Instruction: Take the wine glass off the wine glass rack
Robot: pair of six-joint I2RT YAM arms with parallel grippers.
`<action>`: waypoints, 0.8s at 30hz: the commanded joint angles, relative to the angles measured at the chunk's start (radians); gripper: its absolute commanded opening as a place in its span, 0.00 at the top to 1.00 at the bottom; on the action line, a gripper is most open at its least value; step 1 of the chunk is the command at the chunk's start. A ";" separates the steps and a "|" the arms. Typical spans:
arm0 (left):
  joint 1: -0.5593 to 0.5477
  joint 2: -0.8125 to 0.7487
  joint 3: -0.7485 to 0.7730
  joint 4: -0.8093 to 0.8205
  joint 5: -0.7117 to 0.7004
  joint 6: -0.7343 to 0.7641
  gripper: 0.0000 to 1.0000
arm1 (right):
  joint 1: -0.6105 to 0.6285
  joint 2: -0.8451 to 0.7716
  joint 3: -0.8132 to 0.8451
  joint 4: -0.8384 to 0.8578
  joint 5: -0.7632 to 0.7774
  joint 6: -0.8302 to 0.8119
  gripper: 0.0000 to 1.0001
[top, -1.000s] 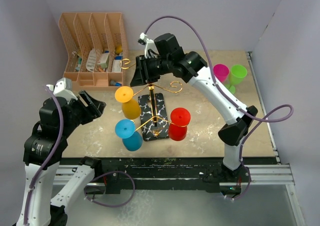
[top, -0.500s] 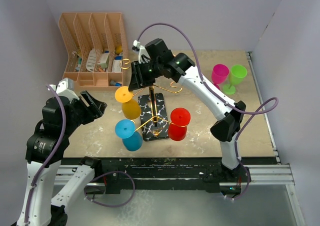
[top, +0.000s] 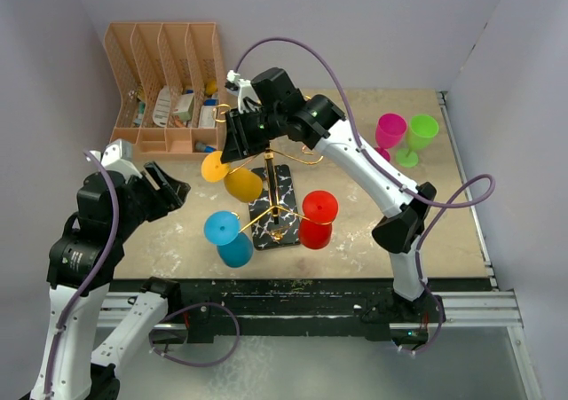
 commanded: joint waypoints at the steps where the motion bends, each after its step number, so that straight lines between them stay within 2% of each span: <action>1: -0.002 -0.011 0.001 0.035 -0.014 -0.004 0.34 | 0.008 0.000 0.018 0.015 0.002 -0.007 0.67; 16: -0.002 -0.021 0.005 0.016 -0.039 0.010 0.35 | 0.019 0.033 0.022 0.046 -0.015 0.016 0.69; 18: -0.002 -0.022 0.009 0.013 -0.043 0.013 0.34 | 0.019 0.031 0.022 0.053 -0.010 0.024 0.72; 22: -0.002 -0.023 0.013 0.011 -0.045 0.013 0.34 | 0.019 0.001 -0.010 0.100 -0.017 0.056 0.87; 24: -0.002 -0.021 0.017 0.011 -0.041 0.012 0.34 | 0.018 -0.025 -0.042 0.137 -0.008 0.074 0.92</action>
